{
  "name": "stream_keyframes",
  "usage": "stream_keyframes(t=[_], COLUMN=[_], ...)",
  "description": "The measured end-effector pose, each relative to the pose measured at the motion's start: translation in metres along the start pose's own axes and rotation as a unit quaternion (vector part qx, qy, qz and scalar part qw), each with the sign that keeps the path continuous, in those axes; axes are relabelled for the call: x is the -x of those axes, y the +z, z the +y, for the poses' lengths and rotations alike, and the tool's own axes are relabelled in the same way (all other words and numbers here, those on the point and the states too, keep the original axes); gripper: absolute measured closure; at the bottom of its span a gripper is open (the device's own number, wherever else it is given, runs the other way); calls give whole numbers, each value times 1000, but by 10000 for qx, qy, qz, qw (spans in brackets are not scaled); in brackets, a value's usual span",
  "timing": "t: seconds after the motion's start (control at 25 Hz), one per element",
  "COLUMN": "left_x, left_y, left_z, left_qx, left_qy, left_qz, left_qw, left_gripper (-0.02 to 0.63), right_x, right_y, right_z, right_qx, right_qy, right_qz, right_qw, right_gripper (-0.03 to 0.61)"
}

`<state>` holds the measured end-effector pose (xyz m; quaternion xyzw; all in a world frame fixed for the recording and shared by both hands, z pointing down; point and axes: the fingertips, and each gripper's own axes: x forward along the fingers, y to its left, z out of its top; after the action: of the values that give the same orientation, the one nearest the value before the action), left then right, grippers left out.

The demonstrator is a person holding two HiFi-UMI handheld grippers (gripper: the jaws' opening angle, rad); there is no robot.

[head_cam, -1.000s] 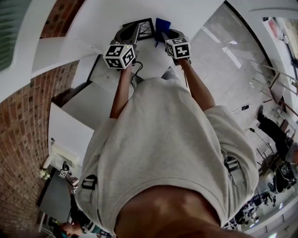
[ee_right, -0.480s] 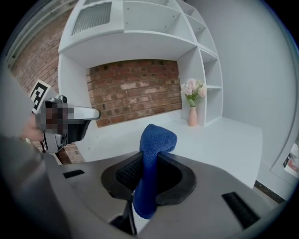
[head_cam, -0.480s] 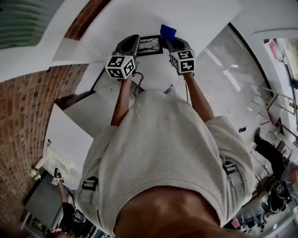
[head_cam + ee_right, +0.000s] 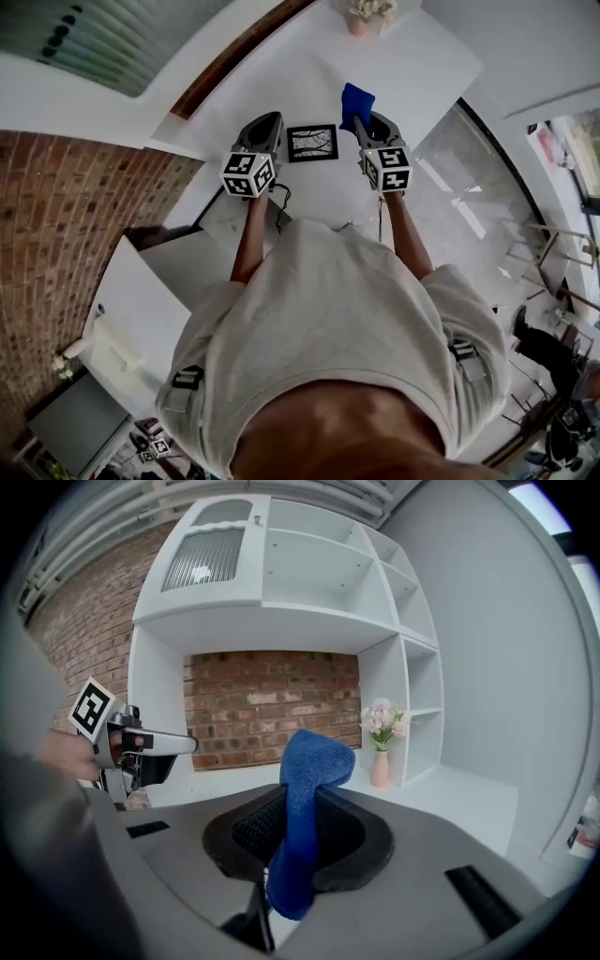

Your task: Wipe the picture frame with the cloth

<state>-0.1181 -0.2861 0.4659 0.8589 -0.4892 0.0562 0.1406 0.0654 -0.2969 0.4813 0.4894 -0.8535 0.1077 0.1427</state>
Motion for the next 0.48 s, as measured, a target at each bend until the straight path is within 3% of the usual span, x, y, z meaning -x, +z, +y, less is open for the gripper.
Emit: stream_keyframes(t=[0.48], left_x=[13], left_y=[37], left_z=[9], left_qx=[-117], left_qy=[210], left_qz=[-401], left_qw=[9989], left_gripper=[597], right_x=[29], right_y=[41], right_z=[-22], right_qx=[34], right_qy=[-272], right_qz=[-526], right_qw=[9982], right_gripper=[500])
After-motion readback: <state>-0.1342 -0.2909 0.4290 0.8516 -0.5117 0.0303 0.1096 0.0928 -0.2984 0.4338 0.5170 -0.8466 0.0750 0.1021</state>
